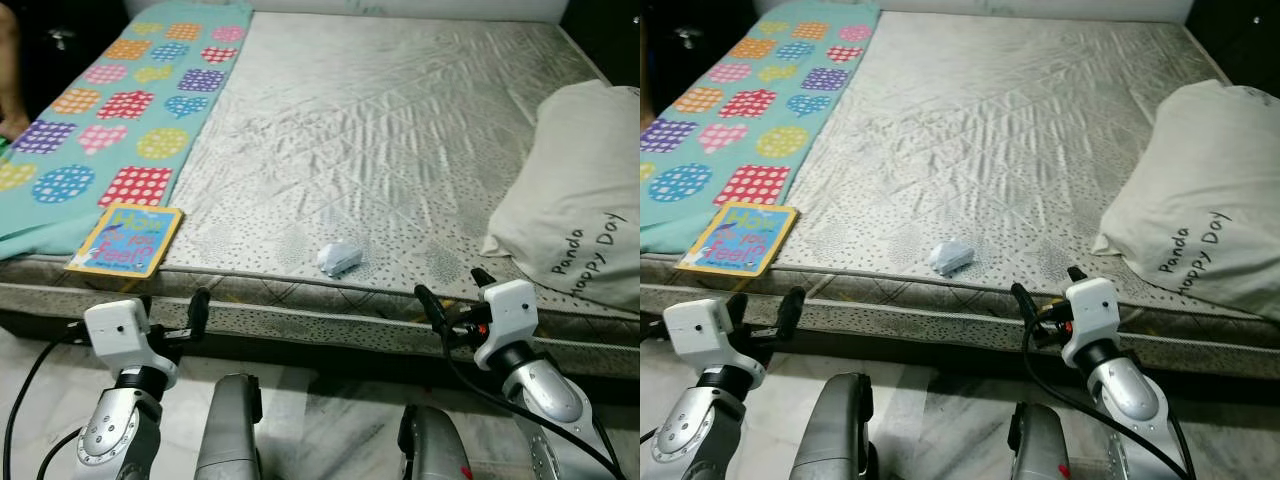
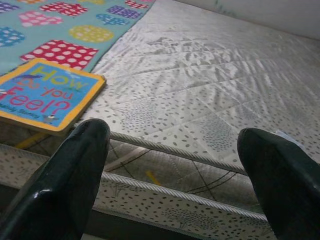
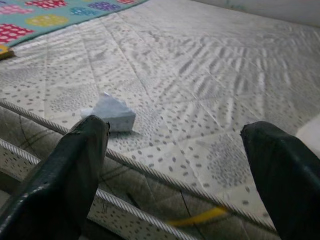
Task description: Clean up the room
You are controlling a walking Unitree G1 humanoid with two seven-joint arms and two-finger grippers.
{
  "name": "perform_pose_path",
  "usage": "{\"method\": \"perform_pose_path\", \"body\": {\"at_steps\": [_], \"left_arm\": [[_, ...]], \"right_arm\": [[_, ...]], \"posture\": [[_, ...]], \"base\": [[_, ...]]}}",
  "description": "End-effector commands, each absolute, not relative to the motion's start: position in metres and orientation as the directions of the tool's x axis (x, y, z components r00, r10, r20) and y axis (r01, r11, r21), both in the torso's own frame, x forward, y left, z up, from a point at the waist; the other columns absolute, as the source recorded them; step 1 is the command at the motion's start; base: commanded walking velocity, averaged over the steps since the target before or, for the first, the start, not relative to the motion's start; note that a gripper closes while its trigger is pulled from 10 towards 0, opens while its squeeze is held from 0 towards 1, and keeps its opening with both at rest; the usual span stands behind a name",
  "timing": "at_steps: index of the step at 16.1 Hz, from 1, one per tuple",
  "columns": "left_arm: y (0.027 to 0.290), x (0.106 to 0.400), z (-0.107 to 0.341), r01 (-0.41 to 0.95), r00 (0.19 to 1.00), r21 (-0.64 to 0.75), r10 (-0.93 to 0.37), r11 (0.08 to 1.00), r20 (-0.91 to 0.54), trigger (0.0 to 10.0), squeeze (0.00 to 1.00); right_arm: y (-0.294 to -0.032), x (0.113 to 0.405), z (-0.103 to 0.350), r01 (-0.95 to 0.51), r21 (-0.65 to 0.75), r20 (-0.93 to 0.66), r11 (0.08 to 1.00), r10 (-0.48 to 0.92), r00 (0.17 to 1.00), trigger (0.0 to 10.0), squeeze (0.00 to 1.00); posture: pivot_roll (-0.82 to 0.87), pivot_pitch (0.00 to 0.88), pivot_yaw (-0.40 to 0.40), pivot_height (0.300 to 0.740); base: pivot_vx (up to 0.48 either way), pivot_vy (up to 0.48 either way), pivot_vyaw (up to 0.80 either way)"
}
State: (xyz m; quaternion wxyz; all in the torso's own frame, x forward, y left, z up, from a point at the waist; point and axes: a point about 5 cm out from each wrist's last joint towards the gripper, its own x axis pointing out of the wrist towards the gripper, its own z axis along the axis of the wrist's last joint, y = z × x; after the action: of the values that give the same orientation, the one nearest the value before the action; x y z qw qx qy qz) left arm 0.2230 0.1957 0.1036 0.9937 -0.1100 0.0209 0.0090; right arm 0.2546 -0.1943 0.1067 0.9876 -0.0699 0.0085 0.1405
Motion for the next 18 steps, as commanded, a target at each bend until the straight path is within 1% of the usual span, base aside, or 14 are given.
{"method": "perform_pose_path", "body": {"at_steps": [1,3,5,8,9,16,18], "left_arm": [[0.1962,0.2216,0.1058,-0.015,0.999,-0.211,0.006,0.977,-0.042,10.0,0.0],[0.196,0.2211,0.1056,-0.014,0.999,-0.211,0.005,0.977,-0.043,10.0,0.0],[0.1959,0.2214,0.1057,-0.011,0.999,-0.21,0.002,0.978,-0.043,10.0,0.0],[0.1957,0.2216,0.1062,-0.01,0.999,-0.21,0.001,0.978,-0.041,10.0,0.0],[0.1956,0.2218,0.1064,-0.009,0.999,-0.211,0.001,0.977,-0.04,10.0,0.0],[0.196,0.2236,0.1067,-0.008,0.999,-0.21,0.0,0.978,-0.04,10.0,0.0],[0.1962,0.2237,0.1062,-0.012,0.999,-0.21,0.003,0.978,-0.043,10.0,0.0]], "right_arm": [[-0.1948,0.2526,0.105,-0.28,-0.122,-0.04,0.952,0.278,0.96,10.0,0.0],[-0.1937,0.254,0.1051,-0.287,-0.172,-0.045,0.943,0.283,0.958,10.0,0.0],[-0.1913,0.2541,0.1064,-0.302,-0.204,-0.037,0.931,0.301,0.953,10.0,0.0],[-0.1916,0.255,0.1059,-0.29,-0.18,-0.033,0.94,0.289,0.957,10.0,0.0],[-0.1916,0.2549,0.1051,-0.286,-0.159,-0.031,0.945,0.284,0.958,10.0,0.0],[-0.1924,0.2572,0.1028,-0.269,-0.153,-0.035,0.951,0.267,0.963,10.0,0.0],[-0.1926,0.2579,0.1026,-0.266,-0.154,-0.034,0.952,0.264,0.964,10.0,0.0]], "posture": [[-0.06,0.12,0.009,0.573],[-0.06,0.119,0.008,0.573],[-0.06,0.126,0.007,0.573],[-0.06,0.131,0.008,0.573],[-0.06,0.131,0.008,0.573],[-0.05,0.13,0.007,0.573],[-0.05,0.129,0.008,0.573]], "base": [[0.0,0.0,0.0],[0.0,0.0,0.0],[0.0,0.0,0.8],[0.259,0.0,0.8],[0.274,0.0,0.0],[0.272,0.0,0.0],[0.0,0.0,0.0]]}}
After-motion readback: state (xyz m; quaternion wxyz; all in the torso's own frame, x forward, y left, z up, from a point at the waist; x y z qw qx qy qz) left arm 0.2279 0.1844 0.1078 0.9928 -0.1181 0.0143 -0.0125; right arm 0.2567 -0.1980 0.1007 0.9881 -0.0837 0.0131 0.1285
